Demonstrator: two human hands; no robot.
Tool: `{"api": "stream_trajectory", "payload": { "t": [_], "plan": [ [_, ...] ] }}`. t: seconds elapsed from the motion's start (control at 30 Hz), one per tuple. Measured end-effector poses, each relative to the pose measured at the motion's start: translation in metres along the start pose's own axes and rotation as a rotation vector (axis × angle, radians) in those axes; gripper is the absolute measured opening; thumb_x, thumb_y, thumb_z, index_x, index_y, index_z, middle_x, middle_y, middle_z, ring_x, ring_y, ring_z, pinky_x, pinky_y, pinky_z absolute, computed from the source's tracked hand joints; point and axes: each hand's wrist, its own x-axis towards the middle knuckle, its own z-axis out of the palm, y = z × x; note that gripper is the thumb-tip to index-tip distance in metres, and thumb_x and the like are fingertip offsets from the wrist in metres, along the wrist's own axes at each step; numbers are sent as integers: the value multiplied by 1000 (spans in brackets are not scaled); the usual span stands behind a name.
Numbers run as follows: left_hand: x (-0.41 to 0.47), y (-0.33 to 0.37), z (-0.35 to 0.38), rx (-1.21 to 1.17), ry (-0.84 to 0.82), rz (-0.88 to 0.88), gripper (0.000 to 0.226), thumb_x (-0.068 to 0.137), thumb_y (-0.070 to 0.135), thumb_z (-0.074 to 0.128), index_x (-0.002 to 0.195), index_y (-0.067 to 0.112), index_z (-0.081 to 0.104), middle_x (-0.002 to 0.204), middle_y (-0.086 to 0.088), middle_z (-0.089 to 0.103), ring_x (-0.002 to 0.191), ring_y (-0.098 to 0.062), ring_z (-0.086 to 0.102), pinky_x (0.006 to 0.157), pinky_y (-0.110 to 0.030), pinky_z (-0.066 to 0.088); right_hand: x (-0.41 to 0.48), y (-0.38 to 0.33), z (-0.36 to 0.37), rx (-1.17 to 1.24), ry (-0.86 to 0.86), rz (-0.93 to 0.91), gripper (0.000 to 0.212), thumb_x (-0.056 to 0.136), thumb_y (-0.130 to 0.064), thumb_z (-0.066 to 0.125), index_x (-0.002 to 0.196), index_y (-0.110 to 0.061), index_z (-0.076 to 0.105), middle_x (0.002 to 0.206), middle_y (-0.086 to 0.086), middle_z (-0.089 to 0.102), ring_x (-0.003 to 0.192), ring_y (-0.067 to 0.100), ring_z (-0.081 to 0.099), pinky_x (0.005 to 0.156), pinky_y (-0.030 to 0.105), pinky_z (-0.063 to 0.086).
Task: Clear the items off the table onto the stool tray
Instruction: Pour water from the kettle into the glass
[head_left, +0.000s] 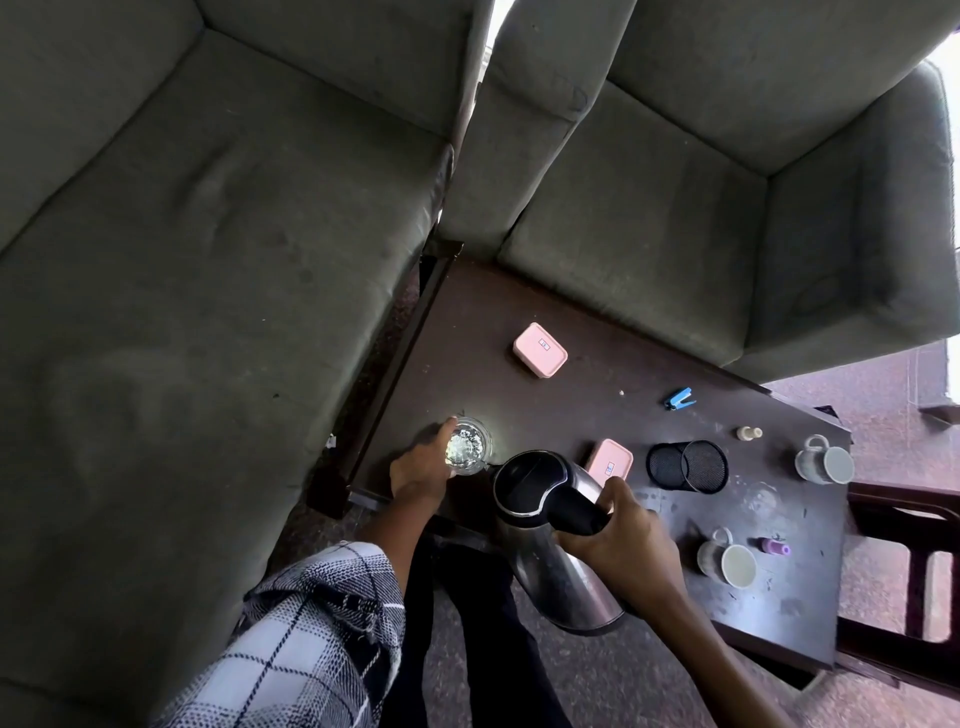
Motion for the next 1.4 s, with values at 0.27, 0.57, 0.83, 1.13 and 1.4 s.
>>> {"api": "stream_trajectory", "payload": {
  "t": [0.27, 0.57, 0.83, 1.13, 1.4],
  "plan": [
    [0, 0, -1, -18, -11, 2, 67, 89, 21, 55, 142, 42, 19, 123, -12, 62, 109, -32, 61, 88, -36, 47, 1, 0, 0, -7, -5, 1, 51, 60, -55, 70, 88, -23, 41, 81, 1, 68, 78, 26, 65, 70, 38, 55],
    [-2, 1, -3, -20, -17, 1, 69, 89, 21, 57, 142, 41, 19, 122, -13, 63, 110, -32, 61, 87, -38, 47, 3, -2, -1, -13, -8, 1, 53, 59, -58, 70, 86, -23, 41, 81, 2, 67, 79, 27, 64, 69, 36, 53],
    [-2, 0, -3, 1, -24, 0, 71, 89, 23, 58, 143, 42, 16, 122, -13, 62, 110, -32, 61, 89, -39, 47, 5, -2, -2, -20, -7, 4, 50, 60, -54, 70, 85, -23, 40, 82, 2, 67, 79, 28, 64, 67, 35, 51],
    [-1, 0, -1, -22, -9, -2, 69, 89, 21, 58, 142, 43, 19, 123, -12, 62, 109, -32, 62, 87, -38, 48, 5, -3, -3, -13, 1, 11, 48, 61, -50, 71, 87, -22, 41, 81, 1, 67, 79, 26, 64, 69, 35, 53],
    [1, -1, 3, -15, 9, -3, 68, 90, 19, 56, 142, 43, 19, 120, -12, 63, 107, -31, 63, 86, -37, 48, 0, 5, -1, 81, 37, -7, 52, 59, -47, 77, 89, -19, 45, 81, 4, 67, 78, 29, 64, 65, 37, 52]
  ]
}}
